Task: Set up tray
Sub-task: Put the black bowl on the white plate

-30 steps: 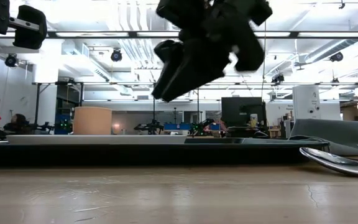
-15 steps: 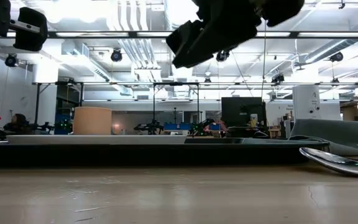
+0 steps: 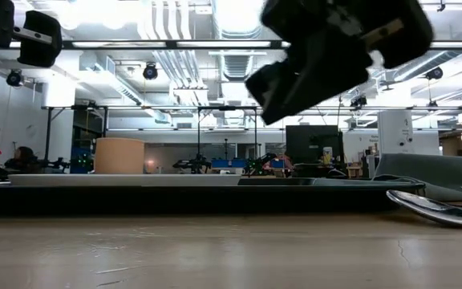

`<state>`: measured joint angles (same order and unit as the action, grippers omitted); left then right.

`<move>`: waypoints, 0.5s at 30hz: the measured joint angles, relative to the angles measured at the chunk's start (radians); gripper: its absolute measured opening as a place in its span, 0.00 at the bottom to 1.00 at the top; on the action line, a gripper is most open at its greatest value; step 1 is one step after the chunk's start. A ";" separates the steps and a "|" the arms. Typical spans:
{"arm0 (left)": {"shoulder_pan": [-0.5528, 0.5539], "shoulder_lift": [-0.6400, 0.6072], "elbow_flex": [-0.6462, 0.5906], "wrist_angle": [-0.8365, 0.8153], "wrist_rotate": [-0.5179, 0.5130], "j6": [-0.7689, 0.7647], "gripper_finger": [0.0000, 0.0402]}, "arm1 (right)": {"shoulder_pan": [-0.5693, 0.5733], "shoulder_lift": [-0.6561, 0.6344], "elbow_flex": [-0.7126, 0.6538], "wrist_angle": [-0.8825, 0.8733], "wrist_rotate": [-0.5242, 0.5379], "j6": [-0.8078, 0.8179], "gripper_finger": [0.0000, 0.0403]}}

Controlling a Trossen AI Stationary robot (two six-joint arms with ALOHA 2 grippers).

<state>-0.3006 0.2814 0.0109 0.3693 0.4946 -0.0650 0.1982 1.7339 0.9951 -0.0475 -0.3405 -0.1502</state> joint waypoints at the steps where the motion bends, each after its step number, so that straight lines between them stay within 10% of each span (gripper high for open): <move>1: 0.000 0.001 0.000 0.000 0.000 0.000 0.22 | 0.000 -0.020 -0.033 0.030 0.000 0.001 0.34; 15: 0.000 0.007 0.001 0.003 0.000 0.002 0.22 | -0.077 -0.554 -0.549 0.561 -0.001 -0.008 0.32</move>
<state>-0.3005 0.2885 0.0116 0.3722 0.4945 -0.0628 0.1210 1.1794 0.4456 0.5136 -0.3412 -0.1578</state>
